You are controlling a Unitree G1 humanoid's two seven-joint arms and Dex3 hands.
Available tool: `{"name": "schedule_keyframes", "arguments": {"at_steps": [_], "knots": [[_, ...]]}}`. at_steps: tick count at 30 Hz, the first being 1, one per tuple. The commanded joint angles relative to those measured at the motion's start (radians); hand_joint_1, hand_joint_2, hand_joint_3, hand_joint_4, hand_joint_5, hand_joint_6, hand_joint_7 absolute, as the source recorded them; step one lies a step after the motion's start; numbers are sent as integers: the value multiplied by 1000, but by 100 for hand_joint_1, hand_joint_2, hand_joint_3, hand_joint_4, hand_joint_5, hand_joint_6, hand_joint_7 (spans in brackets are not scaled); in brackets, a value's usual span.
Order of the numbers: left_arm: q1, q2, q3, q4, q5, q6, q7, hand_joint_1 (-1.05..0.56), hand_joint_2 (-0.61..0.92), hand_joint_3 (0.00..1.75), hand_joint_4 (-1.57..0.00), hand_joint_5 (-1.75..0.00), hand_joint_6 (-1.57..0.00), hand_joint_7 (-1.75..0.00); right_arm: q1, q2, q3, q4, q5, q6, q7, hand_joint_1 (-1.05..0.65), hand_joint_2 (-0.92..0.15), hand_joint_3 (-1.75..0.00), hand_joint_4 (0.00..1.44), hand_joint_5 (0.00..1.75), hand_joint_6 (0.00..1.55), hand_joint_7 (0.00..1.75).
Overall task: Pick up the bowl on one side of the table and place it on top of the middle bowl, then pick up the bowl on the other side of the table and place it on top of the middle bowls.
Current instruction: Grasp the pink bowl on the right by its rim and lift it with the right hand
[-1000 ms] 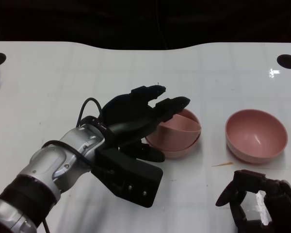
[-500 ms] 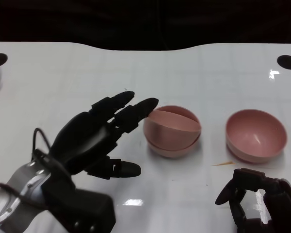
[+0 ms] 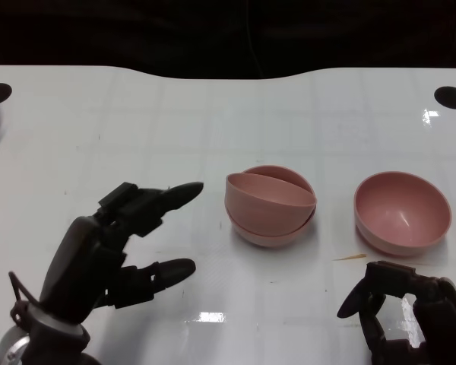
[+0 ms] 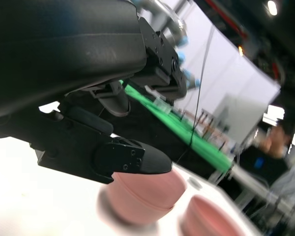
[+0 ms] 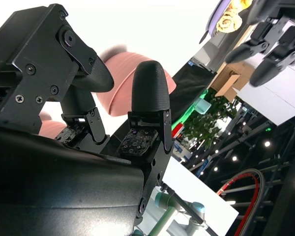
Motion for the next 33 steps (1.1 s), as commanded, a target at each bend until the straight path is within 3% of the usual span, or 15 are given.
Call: {"name": "schedule_keyframes", "arguments": {"at_steps": [1,4,5,6,9,10,14,18,20,23,25,27,28,30,33], "knots": [[16,-15,23,27,-63,-34,-33,-34,92,18,-42,-112,-60,-50,1,-8,-8,2,14,-5,-6,9,-14,-159,85,159,90,119],[18,-27,35,35,-84,-47,-59,-33,92,18,-43,-113,-60,-51,1,-7,-8,3,15,-6,-6,9,-14,-160,85,159,90,119],[48,-53,22,32,-207,-28,-126,-32,92,18,-45,-113,-62,-53,1,-8,-8,4,19,-6,-4,9,-14,-160,85,159,90,119],[74,-77,12,26,-322,-6,-189,-14,86,36,-61,-128,-75,-78,1,-8,-8,4,22,-6,-2,9,-14,-160,85,159,90,119],[118,-117,7,-6,-532,61,-333,3,51,117,-71,-155,-76,-125,2,-9,-9,3,24,-6,-2,9,-15,-159,85,158,90,119],[124,-124,16,-14,-554,76,-358,4,48,126,-72,-160,-75,-133,1,-9,-10,5,22,-9,-5,9,-15,-159,86,158,90,119],[143,-143,47,-39,-628,128,-472,5,44,139,-81,-174,-76,-155,0,-11,-14,8,16,-11,-11,10,-15,-158,86,157,91,119],[150,-162,81,-43,-609,149,-511,5,40,147,-92,-175,-80,-162,3,-16,-22,-4,-1,-4,-21,9,-15,-157,86,157,90,118],[156,-176,91,-48,-628,177,-537,3,40,146,-95,-175,-81,-164,-2,-15,-27,0,25,-22,-20,8,-20,-154,84,155,89,117],[162,-196,108,-58,-653,219,-575,3,41,145,-96,-175,-80,-167,-2,-19,-39,-29,32,-8,-17,2,-40,-125,78,147,81,107],[165,-208,119,-66,-658,244,-591,2,42,145,-97,-175,-80,-169,5,-31,-57,-79,-8,37,-20,2,-48,-107,71,121,73,84],[167,-218,130,-71,-655,253,-604,2,42,145,-98,-175,-80,-170,25,-42,-74,-160,-45,124,0,-7,-53,-90,68,99,68,61],[168,-222,135,-74,-651,256,-608,2,42,146,-98,-175,-80,-170,34,-47,-78,-200,-55,166,14,-12,-60,-73,61,90,65,49],[170,-229,144,-79,-650,262,-620,1,41,146,-98,-175,-79,-171,48,-56,-85,-282,-72,253,47,-20,-76,-36,46,80,57,33],[170,-238,157,-79,-650,264,-638,0,40,146,-98,-175,-79,-171,69,-62,-92,-414,-138,426,101,-34,-87,-9,31,73,45,22]]}}
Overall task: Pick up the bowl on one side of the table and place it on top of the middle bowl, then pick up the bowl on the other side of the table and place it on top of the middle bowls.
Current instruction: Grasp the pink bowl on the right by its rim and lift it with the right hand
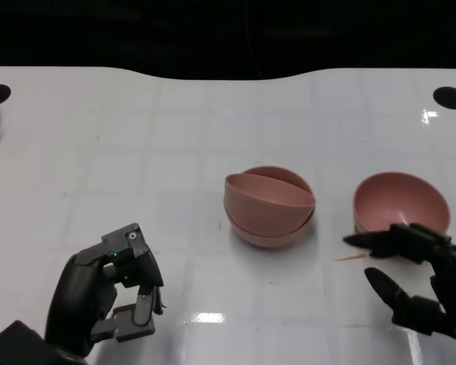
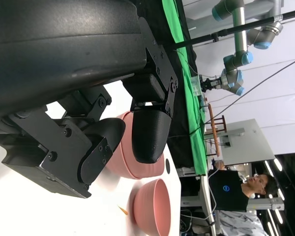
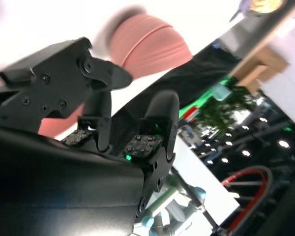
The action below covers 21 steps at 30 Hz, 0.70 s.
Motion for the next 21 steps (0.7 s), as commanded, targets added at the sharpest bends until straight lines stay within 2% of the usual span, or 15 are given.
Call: {"name": "schedule_keyframes", "arguments": {"at_steps": [1,4,9,15,21], "knots": [[4,-1,21,-13,-1,4,-20,0,40,146,-97,-175,-79,-171,24,-22,-15,-130,-61,160,51,-35,-87,-7,29,72,43,20],[5,-9,28,-14,5,2,-28,0,40,146,-97,-175,-78,-171,17,-37,-9,-208,-150,285,77,-37,-82,-1,24,70,40,17],[12,-14,37,-31,20,20,-32,-2,40,146,-96,-175,-78,-170,-5,-74,30,-250,-271,411,119,-43,-79,0,20,66,35,12],[11,-14,43,-27,35,10,-37,-3,39,147,-95,-175,-77,-170,-99,-120,116,-174,-457,556,129,-51,-77,0,24,58,38,9],[9,-17,47,-27,38,9,-41,-3,38,149,-94,-175,-77,-169,-186,-121,183,-52,-499,638,104,-49,-77,0,32,49,44,7]]}}
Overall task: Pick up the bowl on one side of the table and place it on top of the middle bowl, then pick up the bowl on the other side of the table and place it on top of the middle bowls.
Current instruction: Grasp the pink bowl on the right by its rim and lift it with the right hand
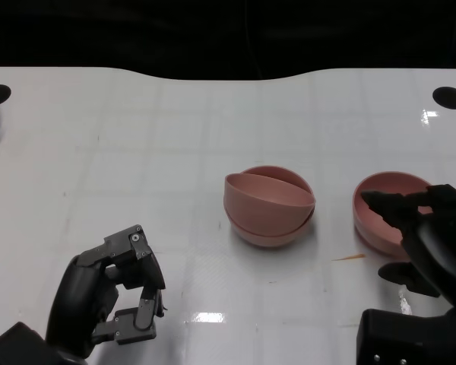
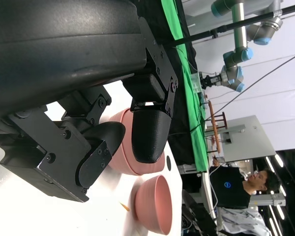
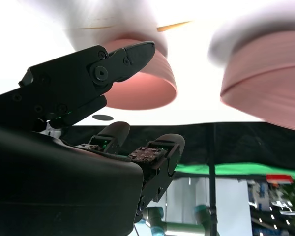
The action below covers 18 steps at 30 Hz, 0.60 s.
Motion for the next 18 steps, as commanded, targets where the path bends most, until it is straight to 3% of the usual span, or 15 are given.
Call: {"name": "schedule_keyframes", "arguments": {"at_steps": [1,7,10,12,13,14,17,18], "knots": [[0,6,12,-7,-2,-2,-16,-3,38,150,-94,-175,-77,-169,-50,-14,30,79,-13,43,-23,-48,-78,0,33,48,45,7],[2,6,13,-10,15,-5,-12,-3,37,151,-94,-175,-77,-169,-153,-13,101,256,-37,126,-53,-46,-82,0,43,38,51,4],[7,4,13,-24,14,7,-14,-3,37,150,-93,-175,-77,-169,-220,-10,136,386,-29,146,-84,-34,-85,0,65,29,62,4],[9,3,12,-26,11,9,-18,-2,37,150,-93,-175,-77,-169,-255,-13,159,463,-19,138,-116,-32,-85,0,85,33,73,6],[9,2,13,-24,10,7,-19,-2,37,150,-93,-175,-78,-169,-270,-15,170,497,-13,128,-138,-30,-84,0,91,45,79,6],[8,3,13,-22,14,1,-17,-2,37,150,-93,-175,-77,-168,-281,-19,180,521,-7,116,-154,-27,-85,0,92,70,90,5],[9,6,13,-20,28,-4,-12,-3,37,149,-93,-175,-77,-168,-300,-32,203,574,22,53,-221,-23,-83,0,95,109,115,9],[11,6,12,-24,30,0,-10,-3,37,149,-93,-175,-77,-168,-307,-36,210,592,29,26,-262,-22,-82,0,90,135,121,9]]}}
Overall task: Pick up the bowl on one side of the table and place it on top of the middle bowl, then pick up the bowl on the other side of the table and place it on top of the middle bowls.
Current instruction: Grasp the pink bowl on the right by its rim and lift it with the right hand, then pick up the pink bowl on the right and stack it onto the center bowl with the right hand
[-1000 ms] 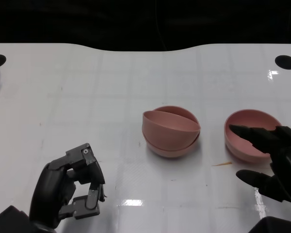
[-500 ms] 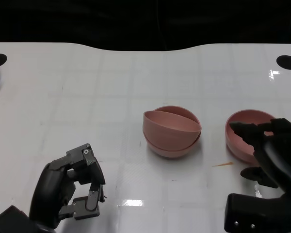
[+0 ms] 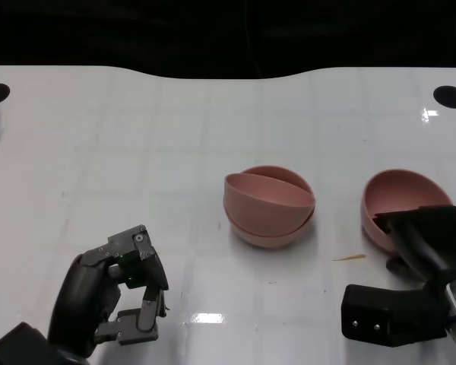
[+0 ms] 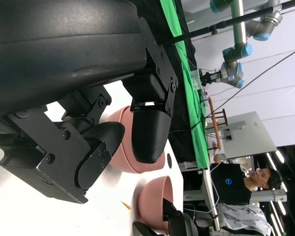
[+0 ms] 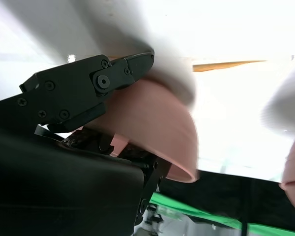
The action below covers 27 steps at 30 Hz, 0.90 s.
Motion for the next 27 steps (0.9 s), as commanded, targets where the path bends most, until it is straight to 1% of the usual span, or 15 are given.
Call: {"name": "schedule_keyframes", "arguments": {"at_steps": [1,2,3,6,8,12,15,17,18,19,20,21,23,25,27], "knots": [[11,10,8,-17,4,10,-6,-3,38,148,-93,-175,-77,-167,-23,-34,19,53,31,-77,-102,-21,-81,0,88,154,129,12],[13,9,7,-23,-3,21,-10,-2,39,147,-93,-175,-78,-167,-29,-38,25,59,37,-101,-129,-19,-83,0,89,166,115,55],[14,8,5,-27,-8,28,-13,-1,39,147,-93,-175,-78,-166,-34,-42,30,65,41,-116,-146,-19,-84,0,90,170,101,86],[12,8,5,-22,-5,25,-15,1,40,147,-93,-175,-79,-166,-49,-54,42,54,44,-139,-185,-19,-88,-2,89,174,80,135],[8,9,5,-15,0,16,-15,1,40,147,-93,-175,-79,-165,-60,-59,39,34,54,-163,-217,-18,-88,-2,90,175,75,153],[8,8,3,-18,-14,25,-28,2,40,147,-93,-175,-79,-164,-88,-65,24,-27,72,-211,-276,-14,-88,-2,94,175,75,163],[6,7,7,-14,-9,21,-31,2,40,148,-93,-175,-80,-164,-105,-62,14,-96,92,-226,-259,-15,-90,-5,95,175,72,170],[2,7,8,-4,-9,11,-37,2,40,148,-92,-175,-79,-163,-117,-57,14,-136,102,-232,-242,-14,-90,-6,97,175,74,168],[1,7,9,0,-8,6,-38,2,40,148,-92,-175,-79,-163,-122,-54,15,-151,107,-234,-235,-13,-88,-9,98,175,79,157],[1,6,10,-1,-4,7,-35,2,40,148,-92,-175,-79,-163,-129,-49,17,-165,113,-237,-224,-13,-81,-21,98,175,84,147],[2,6,10,-2,0,9,-31,2,40,148,-92,-175,-79,-163,-135,-44,18,-177,119,-239,-212,-12,-62,-56,98,175,85,144],[3,6,11,-5,1,14,-29,1,40,148,-92,-175,-79,-162,-142,-40,21,-185,123,-242,-201,-13,-46,-85,97,175,85,143],[2,5,11,-4,0,16,-30,1,40,148,-92,-175,-80,-162,-160,-28,27,-181,131,-255,-188,-13,-37,-102,97,175,85,145],[3,4,11,-6,0,21,-29,2,40,148,-92,-175,-80,-162,-180,-12,34,-161,145,-283,-189,-14,-32,-108,98,175,81,159],[4,4,10,-10,3,24,-26,2,40,148,-92,-175,-80,-162,-197,2,37,-143,166,-312,-176,-14,-29,-114,99,175,80,163]]}}
